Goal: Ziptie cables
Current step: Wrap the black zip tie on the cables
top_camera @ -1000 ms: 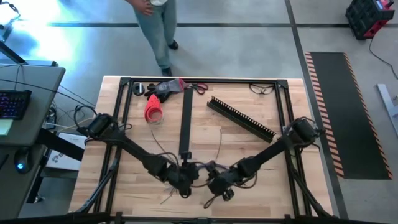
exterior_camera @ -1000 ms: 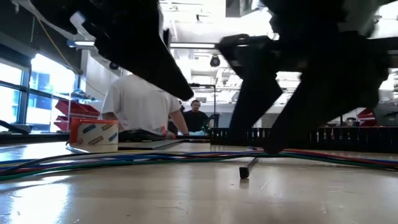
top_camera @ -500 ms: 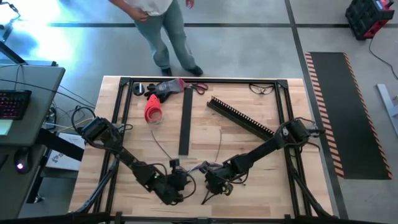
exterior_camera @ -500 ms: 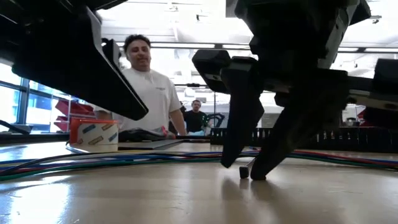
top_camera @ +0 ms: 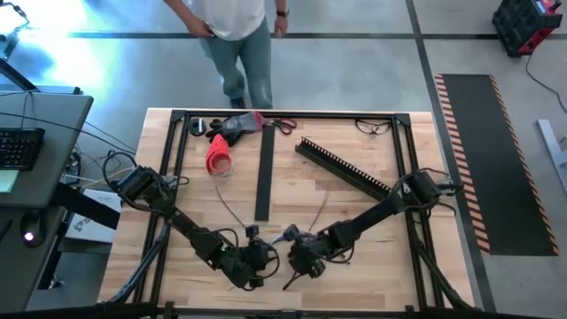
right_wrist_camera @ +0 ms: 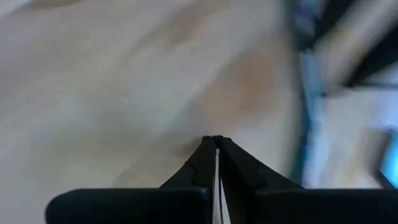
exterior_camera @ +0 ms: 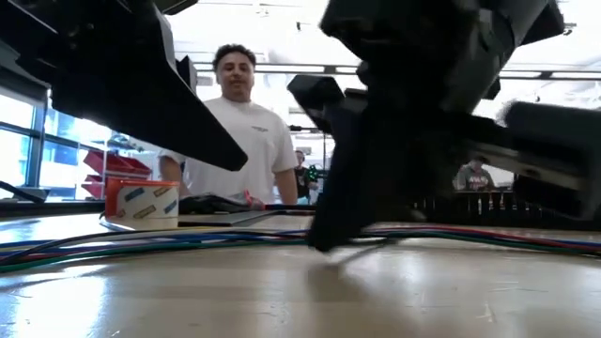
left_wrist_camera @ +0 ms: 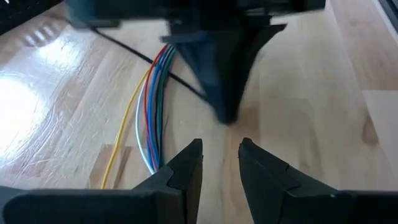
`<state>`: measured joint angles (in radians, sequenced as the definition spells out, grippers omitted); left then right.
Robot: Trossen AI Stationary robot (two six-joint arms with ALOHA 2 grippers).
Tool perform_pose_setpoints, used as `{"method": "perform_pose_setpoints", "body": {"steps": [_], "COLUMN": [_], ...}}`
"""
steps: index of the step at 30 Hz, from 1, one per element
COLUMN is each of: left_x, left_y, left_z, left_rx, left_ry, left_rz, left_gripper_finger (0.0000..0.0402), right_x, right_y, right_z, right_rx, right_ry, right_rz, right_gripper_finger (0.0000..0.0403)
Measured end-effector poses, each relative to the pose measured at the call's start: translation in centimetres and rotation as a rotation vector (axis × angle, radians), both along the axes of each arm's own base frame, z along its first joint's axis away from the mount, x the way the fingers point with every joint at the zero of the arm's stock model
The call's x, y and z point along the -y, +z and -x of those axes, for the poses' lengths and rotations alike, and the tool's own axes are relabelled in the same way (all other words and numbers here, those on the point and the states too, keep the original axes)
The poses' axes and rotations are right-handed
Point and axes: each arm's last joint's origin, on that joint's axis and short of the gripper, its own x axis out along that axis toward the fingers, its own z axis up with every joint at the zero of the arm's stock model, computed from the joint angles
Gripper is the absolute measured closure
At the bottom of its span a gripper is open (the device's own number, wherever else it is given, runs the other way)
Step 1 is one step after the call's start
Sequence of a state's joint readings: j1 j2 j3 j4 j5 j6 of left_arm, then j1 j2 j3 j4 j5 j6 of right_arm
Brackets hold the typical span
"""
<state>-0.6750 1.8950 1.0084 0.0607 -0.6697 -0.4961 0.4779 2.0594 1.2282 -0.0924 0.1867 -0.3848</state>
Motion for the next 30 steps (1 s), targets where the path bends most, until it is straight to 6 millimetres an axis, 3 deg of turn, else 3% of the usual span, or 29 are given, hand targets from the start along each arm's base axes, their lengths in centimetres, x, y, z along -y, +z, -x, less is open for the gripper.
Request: {"method": "perform_pose_setpoints", "body": {"steps": [8,11,15,22,30], "left_x": [0.1,0.2,0.6,-0.3,-3.0], "left_y": [0.2,0.5,0.7,-1.1,-2.4], "left_z": [-0.2,-0.4,-1.2,-4.3,-6.9], "left_rx": [0.020,0.050,0.122,0.241,0.329], "left_ry": [-0.010,-0.027,-0.079,-0.220,-0.269], "left_rz": [-0.002,-0.004,-0.009,0.065,0.022], "left_gripper_finger": [0.0316,0.0316,0.0316,0.0316,0.0296], "right_x": [-4.3,-6.2,-7.7,-8.0,-6.6], "right_y": [0.3,0.5,-0.6,-2.6,-1.6], "right_z": [2.3,3.9,7.0,11.0,13.0], "right_rx": [0.086,0.210,0.385,0.647,0.695], "right_ry": [-0.257,-0.432,-0.686,-0.880,-0.850], "right_rz": [-0.121,-0.105,-0.243,-0.479,-0.616], "right_gripper_finger": [0.0402,0.0402,0.0402,0.0402,0.0402]}}
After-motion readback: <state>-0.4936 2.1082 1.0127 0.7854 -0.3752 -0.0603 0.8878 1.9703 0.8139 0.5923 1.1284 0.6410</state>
